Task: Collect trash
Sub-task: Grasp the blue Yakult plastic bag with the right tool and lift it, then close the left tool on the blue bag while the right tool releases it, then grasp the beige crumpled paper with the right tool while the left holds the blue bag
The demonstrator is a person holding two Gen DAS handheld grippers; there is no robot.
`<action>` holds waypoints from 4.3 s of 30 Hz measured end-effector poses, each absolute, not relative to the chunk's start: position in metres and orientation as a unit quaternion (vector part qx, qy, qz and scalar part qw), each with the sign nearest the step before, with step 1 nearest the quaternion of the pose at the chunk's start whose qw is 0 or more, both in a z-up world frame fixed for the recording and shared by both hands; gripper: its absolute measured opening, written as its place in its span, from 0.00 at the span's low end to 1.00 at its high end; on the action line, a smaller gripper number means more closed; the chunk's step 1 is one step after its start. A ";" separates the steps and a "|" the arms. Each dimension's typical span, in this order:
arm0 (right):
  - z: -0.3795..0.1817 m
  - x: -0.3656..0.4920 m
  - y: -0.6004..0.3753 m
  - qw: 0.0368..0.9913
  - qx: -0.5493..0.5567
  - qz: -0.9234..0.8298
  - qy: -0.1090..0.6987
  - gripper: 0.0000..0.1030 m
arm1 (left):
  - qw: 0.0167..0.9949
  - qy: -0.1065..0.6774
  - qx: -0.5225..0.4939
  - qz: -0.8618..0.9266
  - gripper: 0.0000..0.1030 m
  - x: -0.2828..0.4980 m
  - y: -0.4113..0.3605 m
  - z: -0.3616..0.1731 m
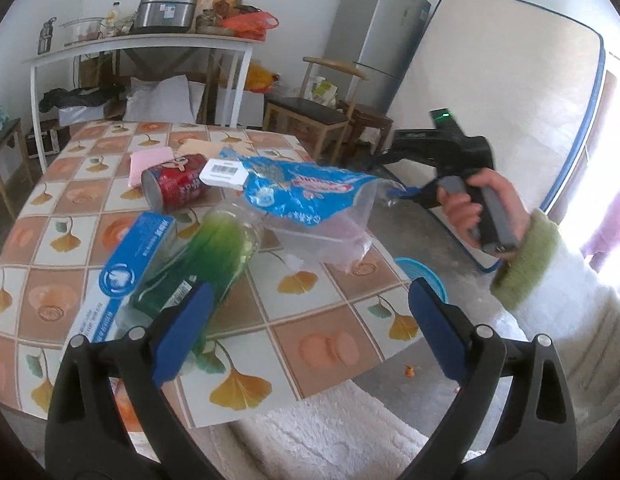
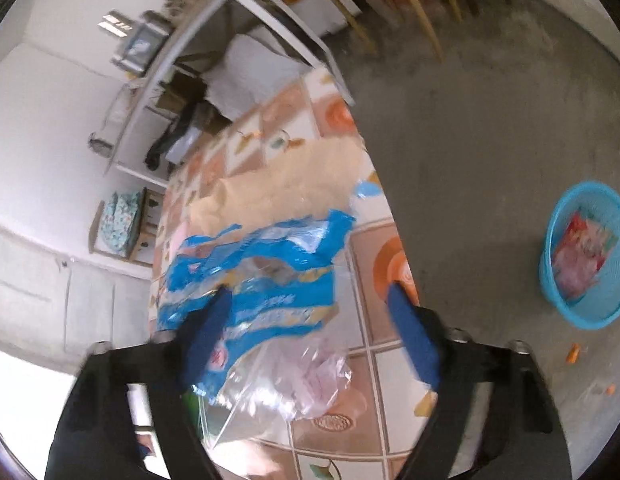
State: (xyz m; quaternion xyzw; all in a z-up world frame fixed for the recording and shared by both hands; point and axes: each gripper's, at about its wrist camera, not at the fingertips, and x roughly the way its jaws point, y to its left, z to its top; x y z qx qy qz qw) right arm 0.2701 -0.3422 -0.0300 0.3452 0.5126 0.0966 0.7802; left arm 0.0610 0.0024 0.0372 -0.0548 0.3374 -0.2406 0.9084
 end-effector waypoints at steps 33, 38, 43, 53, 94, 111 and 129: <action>0.183 0.065 -0.249 0.910 0.099 0.314 0.252 0.04 | 0.914 0.228 -0.072 -0.327 0.92 0.023 0.019 0.046; 0.177 0.023 -0.250 0.884 0.132 0.356 0.274 0.04 | 0.901 0.213 -0.058 -0.374 0.92 0.010 0.002 0.053; 0.161 0.004 -0.250 0.835 0.192 0.416 0.304 0.04 | 0.879 0.218 -0.032 -0.424 0.92 -0.001 -0.023 0.051; 0.115 0.006 -0.241 0.759 0.282 0.469 0.353 0.04 | 0.862 0.239 -0.006 -0.448 0.82 -0.007 -0.051 0.031; -0.074 0.140 -0.189 0.646 0.258 0.360 0.622 0.05 | 0.867 0.318 0.154 -0.350 0.57 0.054 -0.074 -0.055; -0.016 0.139 -0.232 0.689 0.252 0.376 0.566 0.44 | 0.861 0.359 0.114 -0.342 0.05 0.074 -0.062 -0.056; 0.090 0.310 -0.217 0.790 0.214 0.226 0.529 0.93 | 0.875 0.340 0.041 -0.343 0.03 0.063 -0.019 -0.041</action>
